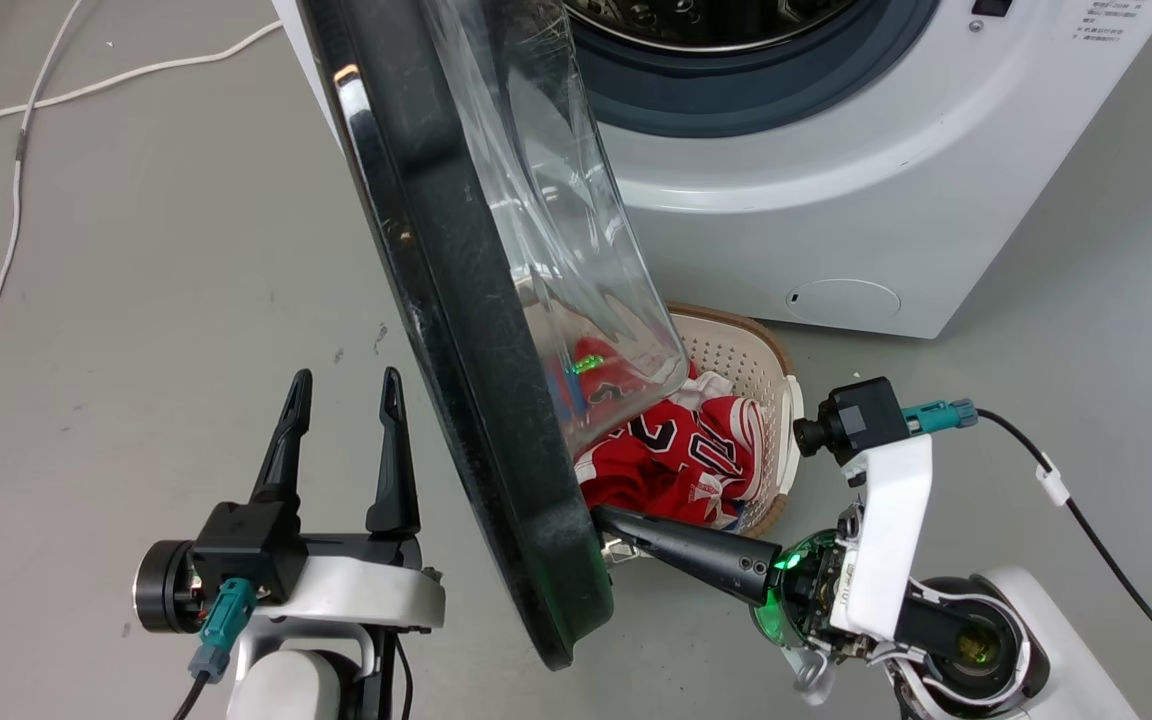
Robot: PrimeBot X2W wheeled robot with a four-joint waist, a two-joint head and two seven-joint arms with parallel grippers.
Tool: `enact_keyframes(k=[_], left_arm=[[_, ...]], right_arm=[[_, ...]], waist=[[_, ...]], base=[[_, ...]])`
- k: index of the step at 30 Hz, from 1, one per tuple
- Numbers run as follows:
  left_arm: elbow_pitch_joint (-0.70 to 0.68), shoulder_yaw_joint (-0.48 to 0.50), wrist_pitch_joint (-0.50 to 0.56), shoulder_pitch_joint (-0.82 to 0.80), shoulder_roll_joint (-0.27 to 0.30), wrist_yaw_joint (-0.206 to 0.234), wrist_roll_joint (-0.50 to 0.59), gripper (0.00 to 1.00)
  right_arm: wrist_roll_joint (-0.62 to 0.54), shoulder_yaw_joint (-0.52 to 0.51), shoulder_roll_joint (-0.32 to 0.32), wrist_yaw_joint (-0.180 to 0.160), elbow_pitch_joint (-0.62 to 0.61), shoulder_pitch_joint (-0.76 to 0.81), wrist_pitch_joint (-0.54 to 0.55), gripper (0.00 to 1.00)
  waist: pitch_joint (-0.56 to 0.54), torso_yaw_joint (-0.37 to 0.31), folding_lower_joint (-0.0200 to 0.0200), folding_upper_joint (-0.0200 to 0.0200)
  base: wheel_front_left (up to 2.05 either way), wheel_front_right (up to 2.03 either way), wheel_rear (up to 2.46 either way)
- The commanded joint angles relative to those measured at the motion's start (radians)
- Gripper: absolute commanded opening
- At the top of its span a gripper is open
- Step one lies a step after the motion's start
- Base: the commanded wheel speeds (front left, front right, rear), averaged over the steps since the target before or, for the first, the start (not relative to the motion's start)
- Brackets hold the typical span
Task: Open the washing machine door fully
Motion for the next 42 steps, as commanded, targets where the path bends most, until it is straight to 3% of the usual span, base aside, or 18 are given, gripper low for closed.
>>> enact_keyframes(k=[1, 6, 14, 21, 26, 30, 33, 42], left_arm=[[-0.002, 0.002, -0.003, 0.013, -0.001, 0.001, 0.006, 1.0], [0.005, 0.006, -0.003, 0.025, -0.001, 0.001, 0.01, 1.0], [0.012, 0.024, -0.003, 0.064, -0.001, -0.003, 0.018, 1.0], [0.013, 0.045, -0.003, 0.119, -0.001, -0.011, 0.032, 1.0], [0.012, 0.052, -0.003, 0.16, -0.001, -0.018, 0.044, 1.0], [0.011, 0.051, -0.003, 0.188, -0.001, -0.022, 0.048, 1.0], [0.009, 0.051, -0.003, 0.2, -0.001, -0.024, 0.051, 1.0], [0.005, 0.06, -0.003, 0.221, -0.001, -0.023, 0.054, 1.0]], right_arm=[[-0.004, 0.013, 0.012, 0.003, 0.003, 0.022, 0.006, 0.0], [-0.011, -0.035, 0.026, 0.003, 0.007, 0.041, -0.05, 0.0], [-0.026, -0.201, 0.053, 0.003, 0.004, 0.09, -0.249, 0.0], [-0.062, -0.345, 0.077, 0.003, -0.017, 0.156, -0.457, 0.0], [-0.187, -0.397, 0.086, 0.003, -0.032, 0.214, -0.665, 0.0], [-0.396, -0.381, 0.047, 0.003, -0.04, 0.261, -0.872, 0.0], [-0.635, -0.348, 0.008, 0.003, -0.018, 0.291, -0.994, 0.0], [-1.314, -0.458, 0.085, 0.002, -0.146, 0.353, -1.009, 0.0]], waist=[[-0.003, -0.003, 0.0001, 0.0], [-0.025, -0.008, 0.0001, 0.0], [-0.082, -0.025, 0.0001, 0.0], [-0.151, -0.056, 0.0001, 0.0], [-0.198, -0.077, 0.0001, 0.0], [-0.225, -0.088, 0.0001, 0.0], [-0.235, -0.095, 0.0001, 0.0], [-0.252, -0.111, 0.0001, 0.0]], base=[[0.0, 0.0, 0.0], [0.0, 0.0, 0.0], [0.0, 0.0, 0.0], [0.0, 0.0, 0.0], [0.0, 0.0, 0.0], [0.0, 0.0, 0.0], [0.0, 0.0, 0.0], [0.0, 0.0, 0.0]])
